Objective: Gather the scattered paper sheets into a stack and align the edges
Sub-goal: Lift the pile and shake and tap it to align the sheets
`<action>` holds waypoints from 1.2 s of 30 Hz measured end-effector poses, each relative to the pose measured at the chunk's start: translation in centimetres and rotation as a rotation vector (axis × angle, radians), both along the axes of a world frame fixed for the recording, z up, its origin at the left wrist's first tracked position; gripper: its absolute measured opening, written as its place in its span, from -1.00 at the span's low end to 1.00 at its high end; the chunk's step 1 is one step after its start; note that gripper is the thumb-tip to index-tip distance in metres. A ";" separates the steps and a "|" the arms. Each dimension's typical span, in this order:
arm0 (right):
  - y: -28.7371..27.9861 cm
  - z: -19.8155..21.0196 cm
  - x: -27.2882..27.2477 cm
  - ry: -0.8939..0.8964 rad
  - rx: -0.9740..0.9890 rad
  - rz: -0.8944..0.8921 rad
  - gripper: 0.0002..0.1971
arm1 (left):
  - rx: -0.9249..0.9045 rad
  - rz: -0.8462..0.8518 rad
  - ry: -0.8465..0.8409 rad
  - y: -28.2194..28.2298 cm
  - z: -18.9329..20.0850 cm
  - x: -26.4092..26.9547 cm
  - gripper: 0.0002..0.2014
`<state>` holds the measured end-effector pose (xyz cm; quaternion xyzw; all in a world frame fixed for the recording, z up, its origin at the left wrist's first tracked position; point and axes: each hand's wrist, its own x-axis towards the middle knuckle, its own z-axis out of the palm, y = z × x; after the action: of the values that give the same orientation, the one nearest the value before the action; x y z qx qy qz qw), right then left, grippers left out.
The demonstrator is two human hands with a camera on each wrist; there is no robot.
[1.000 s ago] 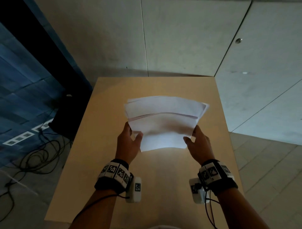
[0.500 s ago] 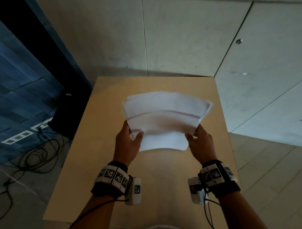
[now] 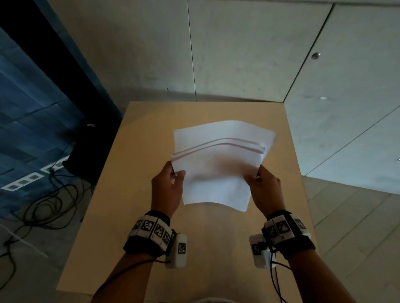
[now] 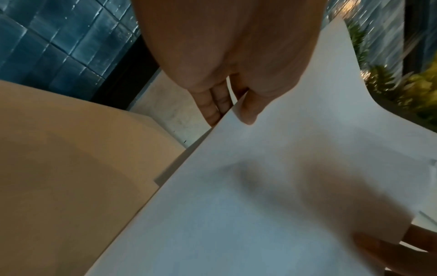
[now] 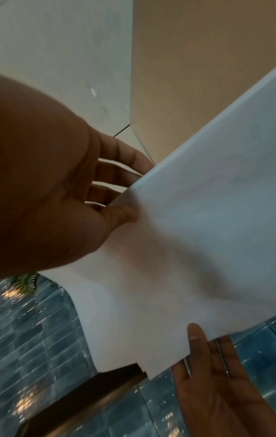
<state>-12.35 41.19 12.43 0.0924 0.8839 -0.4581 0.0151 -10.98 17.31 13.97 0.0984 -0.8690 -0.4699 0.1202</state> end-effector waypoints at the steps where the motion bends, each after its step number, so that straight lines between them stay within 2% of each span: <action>1: 0.1 0.5 0.0 0.030 0.000 0.004 -0.82 | -0.009 0.003 0.021 0.0 0.4 -0.1 -0.91; 4: 0.2 1.6 0.2 0.114 -0.019 0.000 -0.82 | 0.026 0.026 0.075 -0.1 1.1 0.0 -0.90; 6: 0.2 1.4 0.2 0.126 -0.010 0.009 -0.81 | 0.053 0.016 0.046 -0.2 1.0 0.1 -0.85; 8: 0.2 0.6 0.4 0.079 -0.046 0.015 -0.77 | 0.107 -0.038 -0.053 -0.5 0.0 0.4 -0.63; 10: 0.3 -0.1 0.5 0.037 -0.103 0.019 -0.60 | 0.151 -0.089 -0.110 -0.7 -0.7 0.7 -0.41; 13: 0.6 -0.5 0.6 0.027 -0.130 0.036 -0.44 | 0.214 -0.101 -0.118 -1.0 -1.3 0.8 -0.27; 17: 0.6 -0.9 0.7 0.007 -0.183 0.024 -0.43 | 0.246 -0.081 -0.120 -0.5 -1.4 0.5 -0.36; 22: 0.7 -1.3 0.2 0.026 -0.067 -0.014 -0.74 | 0.075 -0.020 -0.075 0.0 -0.7 -0.2 -0.82; 24: 0.7 -1.0 0.0 0.033 -0.033 -0.027 -0.78 | 0.037 -0.019 -0.022 0.0 -0.2 -0.4 -0.89; 30: 0.5 1.5 -0.3 0.167 -0.031 -0.034 -0.84 | 0.056 0.014 0.099 -0.4 1.2 -0.4 -0.89; 32: 0.4 1.4 -0.2 0.145 -0.066 -0.029 -0.82 | 0.072 0.013 0.069 -0.6 1.1 -0.3 -0.80; 36: 0.5 -0.4 0.0 0.027 -0.078 0.003 -0.66 | 0.115 -0.091 -0.090 -1.1 -0.6 -0.1 -0.57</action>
<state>-12.40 41.70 12.05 0.0842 0.8656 -0.4935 0.0074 -11.07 16.23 13.36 0.0867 -0.8486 -0.5192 0.0538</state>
